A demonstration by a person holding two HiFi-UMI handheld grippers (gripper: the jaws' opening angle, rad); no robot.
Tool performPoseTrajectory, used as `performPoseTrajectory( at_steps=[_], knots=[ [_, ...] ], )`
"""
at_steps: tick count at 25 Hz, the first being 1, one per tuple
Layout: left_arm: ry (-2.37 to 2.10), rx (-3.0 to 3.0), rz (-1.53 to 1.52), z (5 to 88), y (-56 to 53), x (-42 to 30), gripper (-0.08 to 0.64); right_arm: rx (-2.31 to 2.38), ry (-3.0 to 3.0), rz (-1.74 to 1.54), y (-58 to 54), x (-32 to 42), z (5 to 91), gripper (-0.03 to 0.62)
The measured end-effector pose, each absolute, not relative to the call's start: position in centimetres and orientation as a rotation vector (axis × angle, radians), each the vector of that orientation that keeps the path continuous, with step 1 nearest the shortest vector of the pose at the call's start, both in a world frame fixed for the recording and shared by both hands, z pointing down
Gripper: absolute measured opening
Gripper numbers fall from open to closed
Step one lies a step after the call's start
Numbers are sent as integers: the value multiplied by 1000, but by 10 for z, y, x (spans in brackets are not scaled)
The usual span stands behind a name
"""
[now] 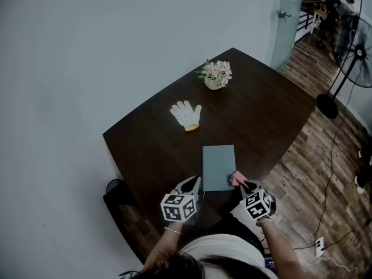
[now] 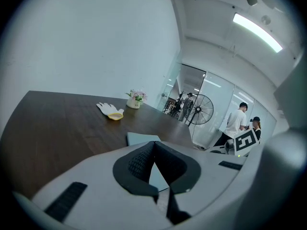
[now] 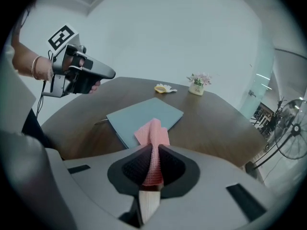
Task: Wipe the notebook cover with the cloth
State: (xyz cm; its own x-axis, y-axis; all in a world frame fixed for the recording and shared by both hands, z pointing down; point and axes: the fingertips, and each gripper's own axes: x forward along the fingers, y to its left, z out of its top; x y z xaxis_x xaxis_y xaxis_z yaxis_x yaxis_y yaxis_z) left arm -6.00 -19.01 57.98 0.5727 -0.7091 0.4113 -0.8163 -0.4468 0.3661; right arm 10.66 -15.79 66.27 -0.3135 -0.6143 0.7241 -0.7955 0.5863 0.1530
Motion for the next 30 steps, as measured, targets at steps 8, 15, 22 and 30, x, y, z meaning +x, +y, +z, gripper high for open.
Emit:
performPoseTrajectory(
  at_steps=[8, 15, 22, 30],
  knots=[
    [-1234, 2327, 202, 559, -192, -56, 17, 1233, -2183, 334, -174, 97, 617, 40],
    [-1254, 2413, 120, 516, -196, -55, 18, 1291, -2304, 302, -186, 77, 570, 40],
    [-1246, 2515, 72, 474, -192, -50, 18, 1383, -2393, 266, -193, 66, 521, 40],
    [-1239, 2602, -7, 430, -182, -42, 18, 1483, -2508, 243, -192, 63, 466, 38]
  ],
)
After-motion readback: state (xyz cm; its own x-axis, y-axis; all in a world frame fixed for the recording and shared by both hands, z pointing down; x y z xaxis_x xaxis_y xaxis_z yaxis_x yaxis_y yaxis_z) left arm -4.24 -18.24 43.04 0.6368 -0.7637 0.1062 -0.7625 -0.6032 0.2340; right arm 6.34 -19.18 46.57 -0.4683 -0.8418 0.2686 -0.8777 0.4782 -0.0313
